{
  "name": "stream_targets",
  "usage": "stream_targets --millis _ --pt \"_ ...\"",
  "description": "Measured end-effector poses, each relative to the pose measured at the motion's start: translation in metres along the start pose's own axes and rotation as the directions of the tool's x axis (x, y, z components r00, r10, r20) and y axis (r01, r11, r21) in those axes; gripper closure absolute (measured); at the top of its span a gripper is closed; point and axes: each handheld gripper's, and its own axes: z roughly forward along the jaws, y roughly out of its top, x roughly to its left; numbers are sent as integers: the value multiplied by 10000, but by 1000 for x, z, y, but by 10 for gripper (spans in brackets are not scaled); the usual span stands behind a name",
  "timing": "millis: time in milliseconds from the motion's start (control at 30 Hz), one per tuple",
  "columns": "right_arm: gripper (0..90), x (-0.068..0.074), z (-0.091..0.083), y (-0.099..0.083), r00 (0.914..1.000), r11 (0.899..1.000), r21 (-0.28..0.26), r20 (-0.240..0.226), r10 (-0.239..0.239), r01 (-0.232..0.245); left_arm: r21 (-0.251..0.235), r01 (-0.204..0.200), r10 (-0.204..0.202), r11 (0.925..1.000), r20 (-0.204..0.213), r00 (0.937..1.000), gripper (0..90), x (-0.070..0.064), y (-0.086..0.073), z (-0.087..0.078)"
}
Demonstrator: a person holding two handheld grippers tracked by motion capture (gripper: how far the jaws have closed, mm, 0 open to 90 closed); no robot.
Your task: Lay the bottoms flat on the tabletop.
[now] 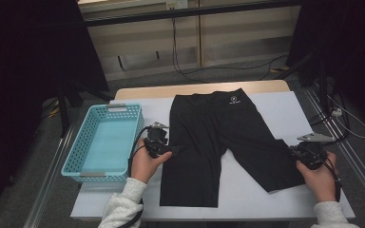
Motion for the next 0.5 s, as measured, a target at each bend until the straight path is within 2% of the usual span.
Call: stream_targets --millis 100,133,167,267,300,367,433,467,500 --pt "639 4 -5 3 10000 9996 -270 36 0 1 6 3 -3 10000 21 10000 193 1 0 0" --pt "597 9 -9 5 9999 9991 -417 -114 -30 25 8 25 -25 10000 18 10000 193 1 0 0" --pt "588 12 -10 6 9995 9988 -470 -281 -115 102 -5 46 -46 10000 11 10000 192 2 0 0" --pt "549 35 -17 12 9927 9952 -740 -977 -706 635 14 42 -42 10000 44 10000 192 1 0 0" --pt "549 42 -19 12 9884 9940 -769 -1246 -867 775 15 -3 3 10000 43 10000 192 1 0 -1" --pt "551 61 -20 14 9709 9893 -793 -1968 -1362 1227 -27 3 -3 10000 51 10000 192 1 1 -2" --pt "575 77 -19 14 9462 9838 -530 -2692 -1795 1715 -39 22 -21 10000 48 10000 192 2 0 -2" --pt "579 83 -17 13 9380 9785 -418 -2791 -2056 2021 -31 22 -21 10000 44 10000 192 2 0 -2" --pt "586 85 -15 13 9358 9773 -370 -2829 -2104 2085 -67 66 -66 10000 38 10000 192 2 0 -2"
